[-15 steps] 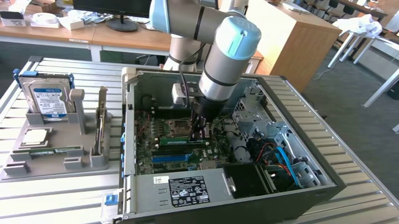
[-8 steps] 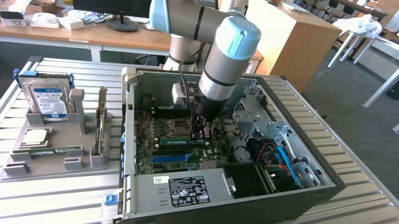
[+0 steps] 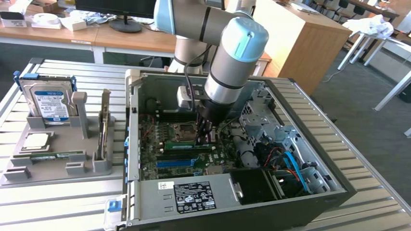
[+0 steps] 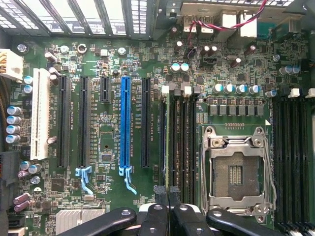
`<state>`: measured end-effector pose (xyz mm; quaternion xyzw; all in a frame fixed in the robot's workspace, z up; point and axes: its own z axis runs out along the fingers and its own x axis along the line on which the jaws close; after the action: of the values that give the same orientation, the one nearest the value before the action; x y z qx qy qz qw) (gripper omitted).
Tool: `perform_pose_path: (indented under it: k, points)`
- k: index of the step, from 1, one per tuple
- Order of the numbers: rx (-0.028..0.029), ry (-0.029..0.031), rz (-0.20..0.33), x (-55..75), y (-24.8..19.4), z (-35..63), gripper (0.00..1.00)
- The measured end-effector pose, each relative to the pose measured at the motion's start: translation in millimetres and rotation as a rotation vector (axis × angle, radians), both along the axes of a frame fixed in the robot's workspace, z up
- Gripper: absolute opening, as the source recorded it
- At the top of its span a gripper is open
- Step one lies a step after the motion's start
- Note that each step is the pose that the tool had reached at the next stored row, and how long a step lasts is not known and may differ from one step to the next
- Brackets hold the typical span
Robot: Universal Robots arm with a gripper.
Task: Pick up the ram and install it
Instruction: 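Insert the ram into the slot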
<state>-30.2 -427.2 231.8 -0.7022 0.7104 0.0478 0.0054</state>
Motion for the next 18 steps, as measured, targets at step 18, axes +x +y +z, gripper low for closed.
perform_pose_path:
  k: [18]
  points:
    - [-0.0003,0.0001,0.0,0.0,0.7,-0.9,0.11]
